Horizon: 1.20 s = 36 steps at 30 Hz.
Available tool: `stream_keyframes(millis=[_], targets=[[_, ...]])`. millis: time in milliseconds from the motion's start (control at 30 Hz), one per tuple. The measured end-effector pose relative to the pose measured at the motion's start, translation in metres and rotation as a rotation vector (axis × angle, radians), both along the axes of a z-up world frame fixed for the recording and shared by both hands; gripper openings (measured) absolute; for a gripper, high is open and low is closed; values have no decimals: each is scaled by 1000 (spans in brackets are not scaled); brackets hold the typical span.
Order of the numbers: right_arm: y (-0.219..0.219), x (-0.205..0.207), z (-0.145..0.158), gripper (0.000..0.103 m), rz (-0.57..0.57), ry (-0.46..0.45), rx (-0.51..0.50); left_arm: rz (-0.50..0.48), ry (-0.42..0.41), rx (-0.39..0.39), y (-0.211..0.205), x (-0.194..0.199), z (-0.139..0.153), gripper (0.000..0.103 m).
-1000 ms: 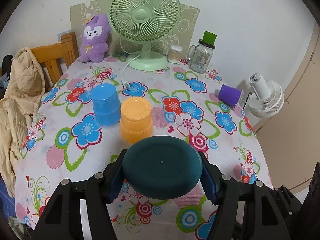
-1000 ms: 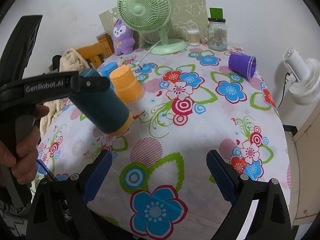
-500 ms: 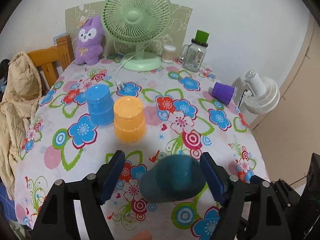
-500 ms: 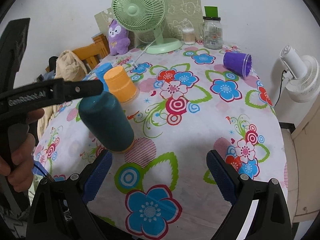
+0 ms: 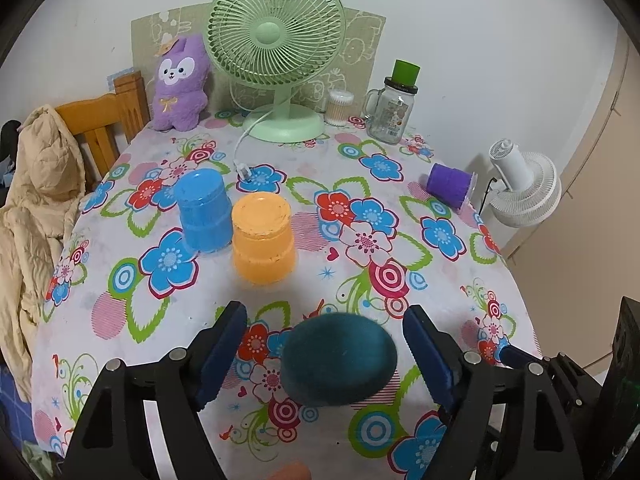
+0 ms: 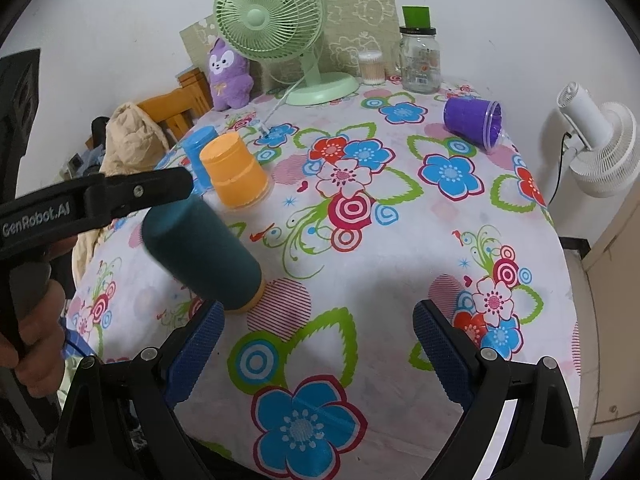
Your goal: Flip cup upside down
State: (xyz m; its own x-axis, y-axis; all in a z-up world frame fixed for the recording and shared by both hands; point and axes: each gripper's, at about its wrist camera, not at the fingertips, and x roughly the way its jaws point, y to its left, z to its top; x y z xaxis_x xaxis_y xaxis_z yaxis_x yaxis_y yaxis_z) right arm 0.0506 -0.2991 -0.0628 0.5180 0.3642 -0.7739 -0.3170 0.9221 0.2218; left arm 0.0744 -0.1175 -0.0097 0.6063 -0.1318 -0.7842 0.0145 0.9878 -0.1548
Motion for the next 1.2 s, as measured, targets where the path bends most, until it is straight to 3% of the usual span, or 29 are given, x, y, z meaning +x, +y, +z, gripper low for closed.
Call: stream_keyframes(millis=[300, 667, 967, 1200], targets=[[9, 2, 3, 97, 5, 0, -11, 16, -3, -8, 10, -3, 1, 83], [4, 8, 35, 97, -99, -59, 12, 57, -107, 18, 26, -17, 19, 88], [11, -8, 80, 97, -115, -200, 18, 121, -246, 20, 45, -35, 45, 89], [22, -17, 104, 97, -101, -267, 29, 108, -298, 15, 48, -45, 62, 90]])
